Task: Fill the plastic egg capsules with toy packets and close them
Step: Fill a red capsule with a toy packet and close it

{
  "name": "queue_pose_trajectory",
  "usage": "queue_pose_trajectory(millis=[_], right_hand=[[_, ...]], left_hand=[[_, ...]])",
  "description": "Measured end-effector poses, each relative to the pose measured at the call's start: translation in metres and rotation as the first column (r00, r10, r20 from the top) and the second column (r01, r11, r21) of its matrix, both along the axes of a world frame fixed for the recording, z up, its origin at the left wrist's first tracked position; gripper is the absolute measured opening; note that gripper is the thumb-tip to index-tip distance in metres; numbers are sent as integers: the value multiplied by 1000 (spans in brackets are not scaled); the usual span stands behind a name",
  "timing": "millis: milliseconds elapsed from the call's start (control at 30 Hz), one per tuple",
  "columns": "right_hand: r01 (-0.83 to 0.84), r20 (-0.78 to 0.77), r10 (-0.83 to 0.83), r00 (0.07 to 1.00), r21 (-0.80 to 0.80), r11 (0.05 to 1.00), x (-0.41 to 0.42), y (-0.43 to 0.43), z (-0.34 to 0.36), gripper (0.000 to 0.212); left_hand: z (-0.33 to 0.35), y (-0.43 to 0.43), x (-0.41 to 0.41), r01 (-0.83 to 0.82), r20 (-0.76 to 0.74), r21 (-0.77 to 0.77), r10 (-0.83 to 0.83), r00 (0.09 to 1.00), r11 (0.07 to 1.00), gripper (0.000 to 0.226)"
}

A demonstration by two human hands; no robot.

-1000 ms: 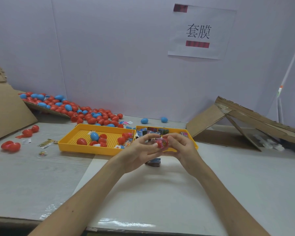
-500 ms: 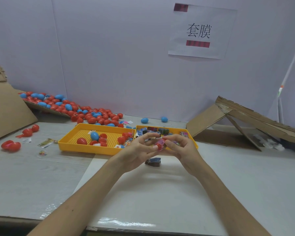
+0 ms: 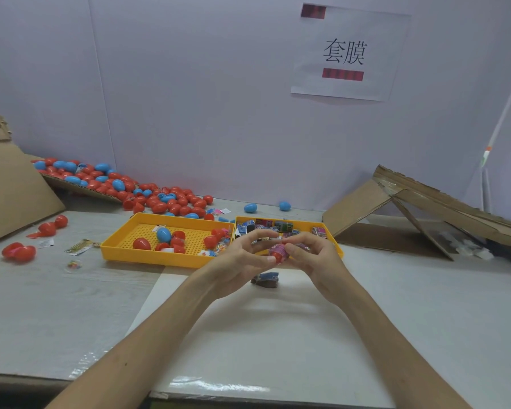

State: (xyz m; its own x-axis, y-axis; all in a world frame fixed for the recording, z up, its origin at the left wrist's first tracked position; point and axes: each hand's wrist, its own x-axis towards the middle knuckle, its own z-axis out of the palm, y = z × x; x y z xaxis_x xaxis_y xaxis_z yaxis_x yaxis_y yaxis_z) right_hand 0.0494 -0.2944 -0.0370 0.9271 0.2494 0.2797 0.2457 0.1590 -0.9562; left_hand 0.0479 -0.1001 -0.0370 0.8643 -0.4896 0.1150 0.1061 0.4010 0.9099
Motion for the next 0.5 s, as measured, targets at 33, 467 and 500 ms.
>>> queue_pose_trajectory(millis=[33, 467, 500], right_hand=[[-2, -2, 2, 1000, 6, 1000, 0, 0, 0, 13], [45, -6, -45, 999, 4, 999, 2, 2, 1, 30], [68, 0, -68, 998, -28, 997, 2, 2, 1, 30]], left_hand=[[0, 0, -1, 0, 4, 3, 0, 1000, 1000, 46], [4, -3, -6, -77, 70, 74, 72, 995, 994, 52], [4, -3, -6, -79, 73, 80, 73, 995, 994, 50]])
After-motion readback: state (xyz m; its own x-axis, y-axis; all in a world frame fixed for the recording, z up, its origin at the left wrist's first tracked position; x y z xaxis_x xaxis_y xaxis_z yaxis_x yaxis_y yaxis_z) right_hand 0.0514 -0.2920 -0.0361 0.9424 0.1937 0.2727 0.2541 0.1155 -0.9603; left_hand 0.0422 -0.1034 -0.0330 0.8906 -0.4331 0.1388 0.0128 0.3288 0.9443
